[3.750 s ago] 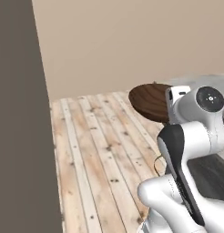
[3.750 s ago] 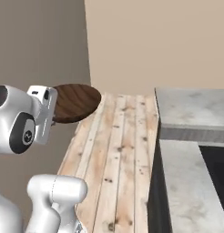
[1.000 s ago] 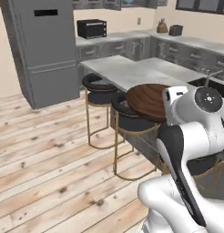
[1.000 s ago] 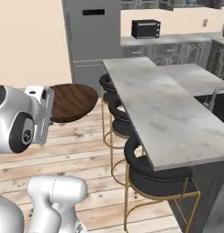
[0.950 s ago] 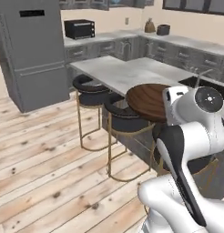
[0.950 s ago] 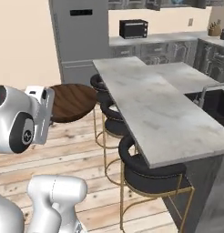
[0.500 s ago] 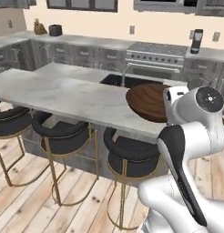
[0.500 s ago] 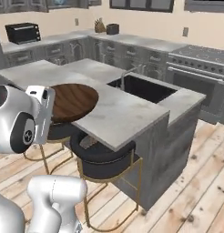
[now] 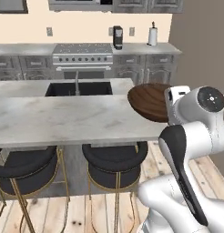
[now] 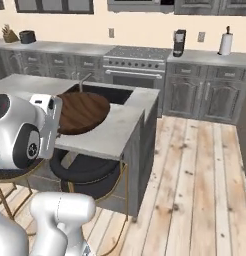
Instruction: Pick up the bowls from the cabinet and place each bowl in front of a stool on the dining counter.
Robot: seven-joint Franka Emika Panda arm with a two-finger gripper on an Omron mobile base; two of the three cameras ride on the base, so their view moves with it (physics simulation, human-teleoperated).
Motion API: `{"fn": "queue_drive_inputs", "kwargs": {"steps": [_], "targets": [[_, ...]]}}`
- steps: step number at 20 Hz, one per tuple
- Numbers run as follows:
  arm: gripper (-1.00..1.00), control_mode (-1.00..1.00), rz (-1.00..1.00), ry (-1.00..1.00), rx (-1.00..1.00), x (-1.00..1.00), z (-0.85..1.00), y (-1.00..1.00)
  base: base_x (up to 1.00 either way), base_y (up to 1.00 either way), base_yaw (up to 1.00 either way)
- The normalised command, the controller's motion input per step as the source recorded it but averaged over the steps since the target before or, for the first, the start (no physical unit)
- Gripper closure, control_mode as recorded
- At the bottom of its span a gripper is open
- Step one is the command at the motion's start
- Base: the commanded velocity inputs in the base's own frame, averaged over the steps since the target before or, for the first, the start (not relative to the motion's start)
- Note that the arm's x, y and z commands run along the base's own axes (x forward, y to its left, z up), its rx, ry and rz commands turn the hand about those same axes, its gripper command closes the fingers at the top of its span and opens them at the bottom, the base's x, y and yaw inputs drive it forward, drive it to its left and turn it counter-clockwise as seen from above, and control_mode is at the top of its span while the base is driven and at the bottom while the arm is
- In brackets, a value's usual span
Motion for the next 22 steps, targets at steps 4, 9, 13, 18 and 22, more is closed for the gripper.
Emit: {"fn": "queue_drive_inputs", "kwargs": {"steps": [4,9,13,18,22], "targets": [[1.00,1.00,0.00,0.00,0.00,0.00,0.00,0.00,-0.34,0.89,-0.61],[1.00,1.00,0.00,0.00,0.00,0.00,0.00,0.00,-0.35,0.73,-0.42],[1.00,1.00,0.00,0.00,0.00,0.00,0.00,0.00,-0.13,0.44,-0.12],[1.00,1.00,0.00,0.00,0.00,0.00,0.00,0.00,-0.14,0.06,-0.01],[1.00,-1.00,0.04,0.00,0.00,0.04,0.00,-0.04,0.00,0.00,0.00]]}}
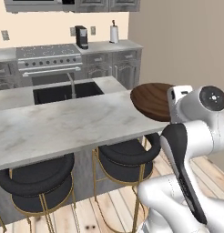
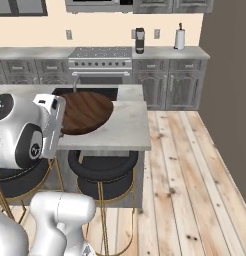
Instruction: Pick up the bowls from the cabinet and place each bowl in front of a stool on the dining counter.
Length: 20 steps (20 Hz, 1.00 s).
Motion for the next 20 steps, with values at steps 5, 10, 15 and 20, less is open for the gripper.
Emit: {"fn": "queue_drive_inputs", "kwargs": {"steps": [5,10,15,20], "targets": [[1.00,-1.00,0.23,0.00,0.00,0.29,0.00,-0.36,0.00,0.00,0.00],[1.00,-1.00,0.27,0.03,0.00,0.58,0.05,-0.19,0.00,0.00,0.00],[1.00,-1.00,0.25,0.03,-0.01,0.68,-0.43,-0.17,0.00,0.00,0.00],[1.00,-1.00,0.17,0.01,-0.02,0.72,-0.44,-0.03,0.00,0.00,0.00]]}}
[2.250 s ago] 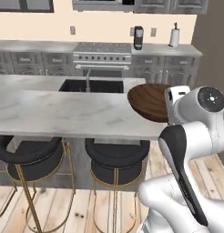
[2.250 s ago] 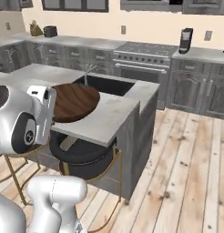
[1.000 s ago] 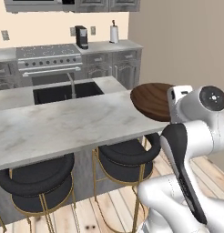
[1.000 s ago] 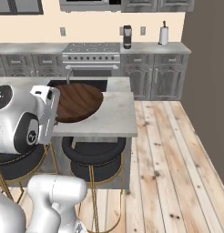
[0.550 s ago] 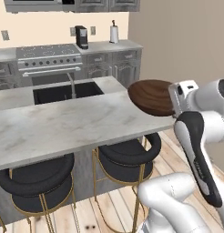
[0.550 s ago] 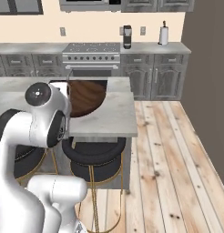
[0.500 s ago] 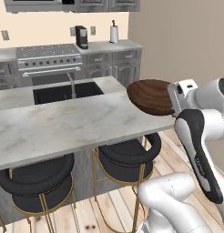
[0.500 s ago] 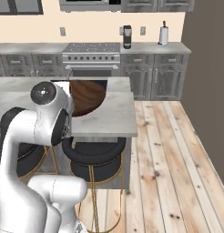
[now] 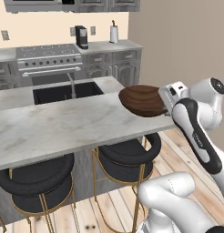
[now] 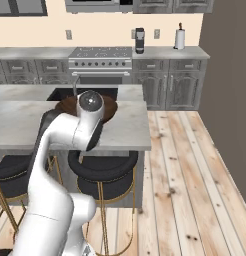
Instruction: Pick up the bowls from the cabinet and place each bowl in front of a stool on the dining counter.
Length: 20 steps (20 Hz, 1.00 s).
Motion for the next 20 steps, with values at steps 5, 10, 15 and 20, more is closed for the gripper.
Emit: {"fn": "queue_drive_inputs", "kwargs": {"steps": [5,10,15,20], "targets": [[1.00,-1.00,0.06,0.08,-0.01,0.65,-0.47,0.00,0.00,0.00,0.00],[1.00,-1.00,0.00,0.15,-0.06,0.66,-0.34,0.03,0.00,0.00,0.00],[1.00,-1.00,0.00,0.13,-0.05,0.63,-0.27,0.12,0.00,0.00,0.00],[1.00,-1.00,0.00,0.01,0.00,0.59,-0.28,0.00,0.00,0.00,0.00]]}}
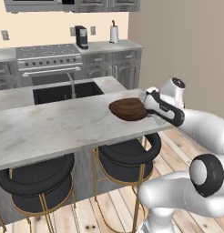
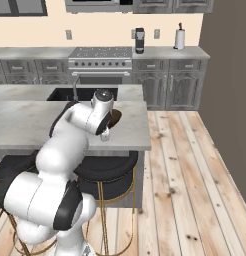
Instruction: Pick up the bowls from the cabinet and place each bowl in front of a stool on the dining counter.
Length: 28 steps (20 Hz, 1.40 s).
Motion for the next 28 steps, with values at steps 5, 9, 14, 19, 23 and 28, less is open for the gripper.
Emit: {"fn": "queue_drive_inputs", "kwargs": {"steps": [5,9,14,19,23,28], "targets": [[1.00,-1.00,0.00,-0.02,0.00,0.45,-0.28,0.01,0.00,0.00,0.00],[1.00,-1.00,0.00,0.00,0.00,0.31,-0.27,0.05,0.00,0.00,0.00],[1.00,-1.00,0.00,0.00,0.00,0.38,-0.24,0.02,0.00,0.00,0.00],[1.00,-1.00,0.00,0.00,0.00,0.27,-0.24,0.05,0.00,0.00,0.00],[1.00,-1.00,0.00,0.00,0.00,0.06,0.00,0.07,0.00,0.00,0.00],[-1.00,-1.00,0.00,0.00,0.00,0.00,0.00,0.01,0.00,0.00,0.00]]}}
